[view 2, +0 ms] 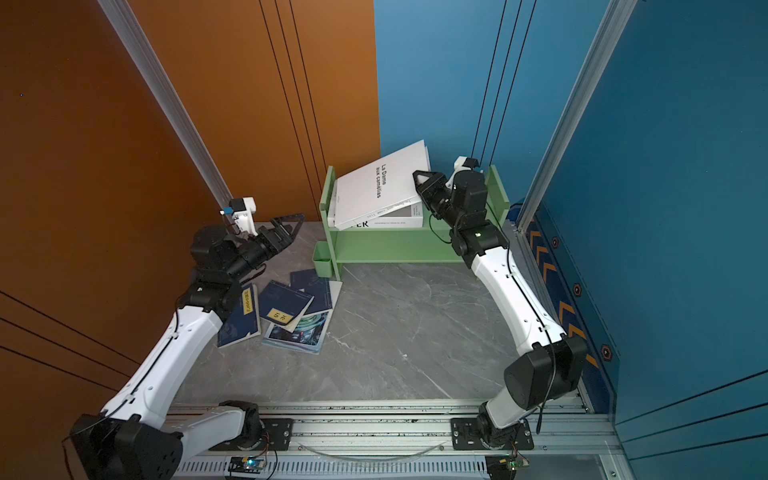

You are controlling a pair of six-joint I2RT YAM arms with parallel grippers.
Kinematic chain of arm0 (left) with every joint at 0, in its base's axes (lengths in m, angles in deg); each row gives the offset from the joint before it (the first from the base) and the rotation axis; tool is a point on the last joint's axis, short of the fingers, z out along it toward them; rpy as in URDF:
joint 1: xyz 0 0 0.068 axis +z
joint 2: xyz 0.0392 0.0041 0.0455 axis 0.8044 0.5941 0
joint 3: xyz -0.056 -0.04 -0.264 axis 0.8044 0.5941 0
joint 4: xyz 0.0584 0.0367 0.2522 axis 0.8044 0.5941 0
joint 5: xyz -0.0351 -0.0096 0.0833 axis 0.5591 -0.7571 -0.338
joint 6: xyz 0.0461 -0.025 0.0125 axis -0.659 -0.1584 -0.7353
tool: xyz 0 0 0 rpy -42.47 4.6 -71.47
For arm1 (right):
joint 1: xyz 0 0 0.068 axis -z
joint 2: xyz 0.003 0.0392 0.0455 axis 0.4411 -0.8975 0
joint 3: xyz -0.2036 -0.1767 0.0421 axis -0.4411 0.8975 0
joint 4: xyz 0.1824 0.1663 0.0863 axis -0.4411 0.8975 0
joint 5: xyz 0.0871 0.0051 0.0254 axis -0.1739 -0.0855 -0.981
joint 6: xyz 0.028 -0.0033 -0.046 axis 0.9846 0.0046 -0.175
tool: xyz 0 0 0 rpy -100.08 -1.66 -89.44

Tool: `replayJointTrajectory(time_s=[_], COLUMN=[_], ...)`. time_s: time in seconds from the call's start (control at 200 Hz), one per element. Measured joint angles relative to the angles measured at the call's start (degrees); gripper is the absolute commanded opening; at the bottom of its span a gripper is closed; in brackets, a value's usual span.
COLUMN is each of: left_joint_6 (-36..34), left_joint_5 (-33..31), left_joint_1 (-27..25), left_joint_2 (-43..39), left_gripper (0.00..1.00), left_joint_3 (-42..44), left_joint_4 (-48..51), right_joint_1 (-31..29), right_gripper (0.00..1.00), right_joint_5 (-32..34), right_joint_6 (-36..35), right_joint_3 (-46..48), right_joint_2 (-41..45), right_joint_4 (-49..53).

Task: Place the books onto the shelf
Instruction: 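Lower the book onto the LOVER book with both grippers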

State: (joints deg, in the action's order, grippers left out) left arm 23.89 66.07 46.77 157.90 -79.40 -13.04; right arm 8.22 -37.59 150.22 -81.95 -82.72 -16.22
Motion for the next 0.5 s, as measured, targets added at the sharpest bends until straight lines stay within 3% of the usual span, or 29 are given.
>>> replayJointTrajectory(time_s=[0.501], left_joint_6=[4.4], left_joint_5=[3.7], left_joint_1=[0.0], left_joint_2=[16.3], left_gripper=[0.98], left_joint_3=[-8.6], left_joint_4=[-5.3], right_joint_1=[-0.3], right_gripper=[0.28], right_joint_5=[0.7], right_joint_6=[5.4], right_joint_3=[-1.9], right_joint_2=[-6.3], right_joint_4=[-3.9])
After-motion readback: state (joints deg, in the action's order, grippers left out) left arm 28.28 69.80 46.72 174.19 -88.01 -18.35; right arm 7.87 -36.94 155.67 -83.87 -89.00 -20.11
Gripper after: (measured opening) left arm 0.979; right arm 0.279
